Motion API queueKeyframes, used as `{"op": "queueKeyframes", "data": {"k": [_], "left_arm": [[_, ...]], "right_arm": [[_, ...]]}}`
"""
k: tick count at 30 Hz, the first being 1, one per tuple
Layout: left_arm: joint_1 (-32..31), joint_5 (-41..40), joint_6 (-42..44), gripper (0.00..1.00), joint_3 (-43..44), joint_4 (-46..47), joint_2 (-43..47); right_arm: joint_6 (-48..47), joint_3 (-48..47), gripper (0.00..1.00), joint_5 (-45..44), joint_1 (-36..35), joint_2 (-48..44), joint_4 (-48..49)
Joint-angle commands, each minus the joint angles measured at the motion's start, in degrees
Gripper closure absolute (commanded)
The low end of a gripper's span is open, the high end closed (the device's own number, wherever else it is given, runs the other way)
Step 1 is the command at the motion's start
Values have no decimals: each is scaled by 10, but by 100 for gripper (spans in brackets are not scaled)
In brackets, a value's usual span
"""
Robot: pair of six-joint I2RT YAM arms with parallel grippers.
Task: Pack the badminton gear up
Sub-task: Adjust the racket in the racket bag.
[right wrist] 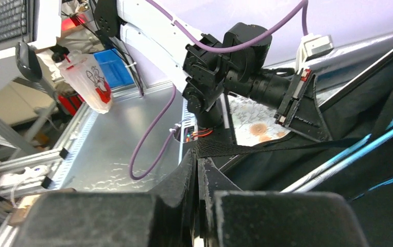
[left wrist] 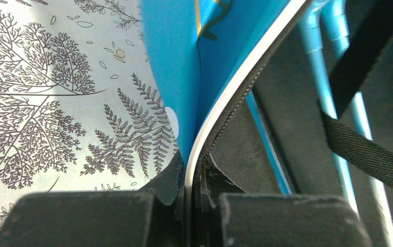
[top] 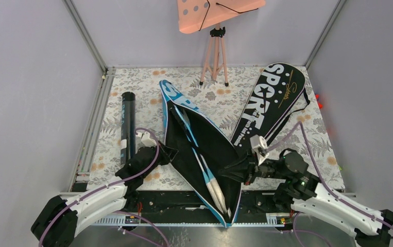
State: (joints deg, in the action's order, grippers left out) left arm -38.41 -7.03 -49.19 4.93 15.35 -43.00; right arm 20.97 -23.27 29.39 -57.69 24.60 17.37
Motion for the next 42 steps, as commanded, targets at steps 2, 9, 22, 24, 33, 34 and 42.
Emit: {"op": "queueKeyframes", "data": {"k": [2,9,22,24,33,34,42], "left_arm": [[14,-119,10,100,22,-38,-25],[12,-37,28,100,35,10,-31],[-13,-30,44,100,58,13,-40],[-15,-29,47,100,61,13,-42],[-20,-28,47,100,60,16,-50],[-20,-27,45,100,58,16,-51],[-21,-20,42,100,55,16,-54]], "right_arm": [[-79,-33,100,11,-5,-95,63],[-77,-91,95,-135,-5,25,-203],[-171,-164,71,-1,-21,404,-305],[-171,-172,59,-7,-24,425,-300],[-108,-210,33,-175,-29,458,-208],[-108,-218,33,-222,-29,459,-200],[-123,-295,35,-383,-27,532,-96]]}}
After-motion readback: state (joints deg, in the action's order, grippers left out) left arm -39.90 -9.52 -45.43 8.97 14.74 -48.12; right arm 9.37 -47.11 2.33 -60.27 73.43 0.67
